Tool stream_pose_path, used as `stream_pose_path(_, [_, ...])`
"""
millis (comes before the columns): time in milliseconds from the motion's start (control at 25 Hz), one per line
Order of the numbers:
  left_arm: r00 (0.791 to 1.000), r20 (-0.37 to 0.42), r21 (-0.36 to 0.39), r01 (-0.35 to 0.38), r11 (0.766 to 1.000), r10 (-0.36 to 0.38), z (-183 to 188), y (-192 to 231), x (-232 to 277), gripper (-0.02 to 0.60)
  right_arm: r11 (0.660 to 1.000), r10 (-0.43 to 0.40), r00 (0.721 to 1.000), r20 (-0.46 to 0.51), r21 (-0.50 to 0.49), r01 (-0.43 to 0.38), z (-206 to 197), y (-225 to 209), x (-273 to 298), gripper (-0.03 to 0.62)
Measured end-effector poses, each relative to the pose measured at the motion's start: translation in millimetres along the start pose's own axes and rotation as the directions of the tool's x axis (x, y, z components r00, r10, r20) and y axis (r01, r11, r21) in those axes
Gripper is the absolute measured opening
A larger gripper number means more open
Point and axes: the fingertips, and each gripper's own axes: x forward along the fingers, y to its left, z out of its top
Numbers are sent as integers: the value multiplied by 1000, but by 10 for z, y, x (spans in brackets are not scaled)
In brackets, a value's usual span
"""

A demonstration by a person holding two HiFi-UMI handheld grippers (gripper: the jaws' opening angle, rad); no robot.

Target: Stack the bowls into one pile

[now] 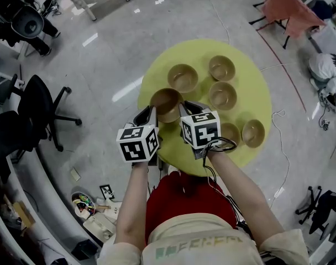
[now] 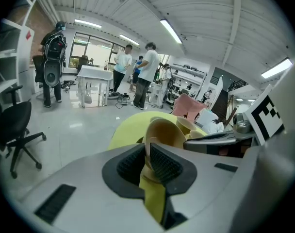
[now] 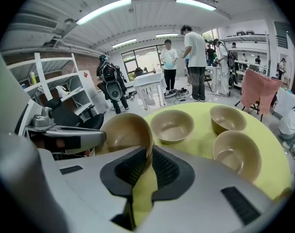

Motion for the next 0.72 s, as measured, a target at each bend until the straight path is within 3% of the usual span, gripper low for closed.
stream_pose_path(720, [998,-64,-17,-21,1000,20,-199,98,155,48,1000,-11,999,-48,-16,11,-139,-33,175,66])
